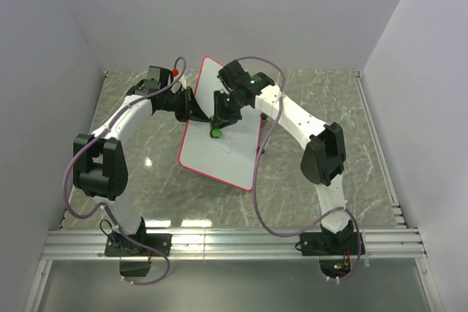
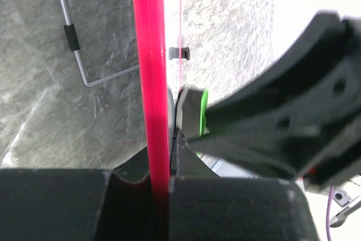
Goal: Erase the whiteboard
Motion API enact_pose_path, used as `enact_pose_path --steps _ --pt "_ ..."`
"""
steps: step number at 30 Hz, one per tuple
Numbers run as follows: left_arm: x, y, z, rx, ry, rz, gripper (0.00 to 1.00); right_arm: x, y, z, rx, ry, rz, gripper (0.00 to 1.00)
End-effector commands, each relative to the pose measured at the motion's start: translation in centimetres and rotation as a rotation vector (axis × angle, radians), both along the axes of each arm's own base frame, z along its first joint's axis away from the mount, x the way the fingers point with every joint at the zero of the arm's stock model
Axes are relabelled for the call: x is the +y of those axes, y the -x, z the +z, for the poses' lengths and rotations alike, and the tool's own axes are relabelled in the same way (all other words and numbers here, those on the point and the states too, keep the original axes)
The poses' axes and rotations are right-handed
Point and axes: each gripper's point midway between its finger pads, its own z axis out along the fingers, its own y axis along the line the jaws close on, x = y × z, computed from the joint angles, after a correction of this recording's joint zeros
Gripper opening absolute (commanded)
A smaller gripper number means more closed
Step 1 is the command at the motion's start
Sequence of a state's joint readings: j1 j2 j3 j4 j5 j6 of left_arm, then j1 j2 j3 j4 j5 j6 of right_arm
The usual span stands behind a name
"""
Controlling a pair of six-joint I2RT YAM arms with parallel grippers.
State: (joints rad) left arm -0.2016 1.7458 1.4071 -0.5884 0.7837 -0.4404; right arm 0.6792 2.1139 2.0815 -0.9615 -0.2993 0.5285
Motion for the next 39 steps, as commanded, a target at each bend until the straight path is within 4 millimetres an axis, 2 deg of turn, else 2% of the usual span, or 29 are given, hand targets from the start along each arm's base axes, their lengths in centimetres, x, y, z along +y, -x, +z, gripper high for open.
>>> enact_pose_path --steps 1,2,4,5,8,20,24,27,30,33,36,37,39 --pt "-2.0 3.5 -6.6 0.049 -0.214 -0.149 0.00 1.6 2.4 1.1 -0.053 -0.053 0.099 0.00" --pt "-2.0 3.4 -6.5 0.047 -0.215 -0.148 0.00 0.9 2.8 -0.5 -0.034 -0.018 0.101 0.00" --pt "-2.1 3.2 -6.1 0.040 -0.211 -0.144 0.00 0.1 3.1 -1.6 -0.031 0.002 0.093 0.00" --pt "-2.1 3.1 -6.0 0.038 -0.213 -0.142 0.00 -0.5 3.4 -3.1 -0.007 0.016 0.082 0.00" --pt "-2.1 3.0 -5.6 0.033 -0.212 -0.136 0.00 -1.8 3.5 -5.4 0.044 0.049 0.052 0.00" --pt "-1.4 4.3 -4.9 0.030 -0.229 -0.120 0.00 -8.8 1.4 -13.1 0.160 0.231 -0.156 0.00" --pt "-1.2 4.7 -4.9 0.032 -0.235 -0.115 0.00 -9.6 1.0 -14.2 0.174 0.253 -0.178 0.00" --pt "-1.1 4.8 -4.7 0.030 -0.234 -0.113 0.00 -9.2 0.6 -13.8 0.168 0.242 -0.183 0.00" --pt "-1.1 4.9 -4.7 0.031 -0.235 -0.114 0.00 -8.6 -0.1 -12.6 0.151 0.221 -0.189 0.00" --pt "-1.1 5.0 -4.8 0.035 -0.235 -0.116 0.00 -7.4 -1.1 -10.4 0.119 0.171 -0.188 0.00" --pt "-1.2 5.0 -5.0 0.036 -0.233 -0.121 0.00 -5.4 -2.3 -6.9 0.059 0.075 -0.171 0.00" --pt "-1.3 5.0 -5.0 0.038 -0.232 -0.122 0.00 -4.5 -3.0 -5.2 0.021 0.031 -0.166 0.00" --pt "-1.3 5.0 -5.2 0.040 -0.233 -0.124 0.00 -3.4 -3.3 -3.3 -0.011 -0.015 -0.148 0.00"
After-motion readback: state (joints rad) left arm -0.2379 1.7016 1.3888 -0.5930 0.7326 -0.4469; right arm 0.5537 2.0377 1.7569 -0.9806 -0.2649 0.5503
